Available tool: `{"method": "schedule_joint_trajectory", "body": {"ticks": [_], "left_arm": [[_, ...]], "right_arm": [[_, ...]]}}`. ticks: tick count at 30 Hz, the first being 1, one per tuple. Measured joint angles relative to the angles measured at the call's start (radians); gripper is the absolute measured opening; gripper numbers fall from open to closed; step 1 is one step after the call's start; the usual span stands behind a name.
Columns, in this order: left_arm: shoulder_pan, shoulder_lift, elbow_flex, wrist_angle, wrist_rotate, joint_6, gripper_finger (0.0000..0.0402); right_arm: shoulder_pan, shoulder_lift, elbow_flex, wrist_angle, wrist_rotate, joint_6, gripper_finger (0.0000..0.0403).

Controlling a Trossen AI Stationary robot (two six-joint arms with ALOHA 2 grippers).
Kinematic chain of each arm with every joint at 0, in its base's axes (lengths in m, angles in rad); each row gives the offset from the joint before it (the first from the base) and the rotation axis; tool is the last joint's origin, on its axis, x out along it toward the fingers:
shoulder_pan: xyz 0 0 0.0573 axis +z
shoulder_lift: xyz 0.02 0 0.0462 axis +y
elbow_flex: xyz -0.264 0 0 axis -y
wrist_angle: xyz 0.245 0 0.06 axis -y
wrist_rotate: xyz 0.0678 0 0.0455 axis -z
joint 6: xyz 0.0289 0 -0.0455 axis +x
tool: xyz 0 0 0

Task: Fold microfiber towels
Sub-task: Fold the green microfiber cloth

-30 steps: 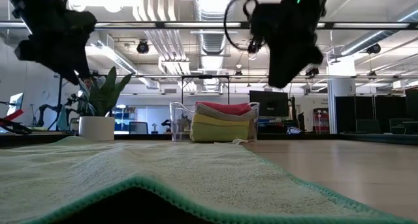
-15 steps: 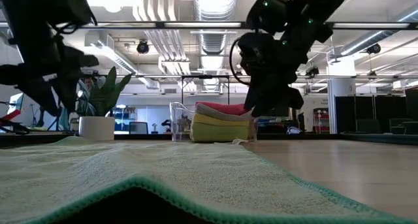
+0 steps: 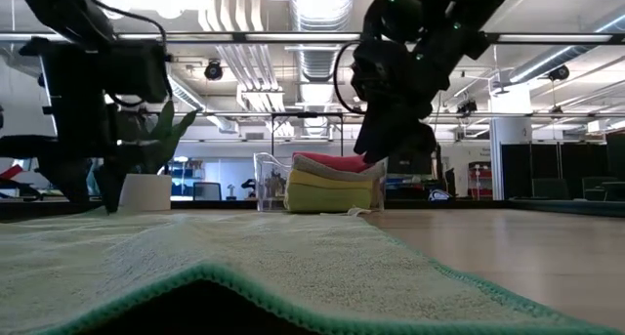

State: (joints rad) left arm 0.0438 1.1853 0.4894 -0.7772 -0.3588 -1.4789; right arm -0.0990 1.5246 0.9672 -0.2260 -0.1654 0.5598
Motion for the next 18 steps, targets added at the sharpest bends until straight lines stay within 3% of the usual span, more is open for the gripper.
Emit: {"method": "schedule_joint_trajectory", "body": {"ticks": [9,18], "left_arm": [[0.086,0.098,0.02,0.112,0.05,0.174,0.0169],[0.106,0.05,0.016,0.169,0.14,0.29,0.0169]], "right_arm": [[0.0,0.001,0.007,-0.002,0.0,0.002,0.0123],[0.0,0.001,0.006,-0.001,0.007,0.023,0.0123]]}}
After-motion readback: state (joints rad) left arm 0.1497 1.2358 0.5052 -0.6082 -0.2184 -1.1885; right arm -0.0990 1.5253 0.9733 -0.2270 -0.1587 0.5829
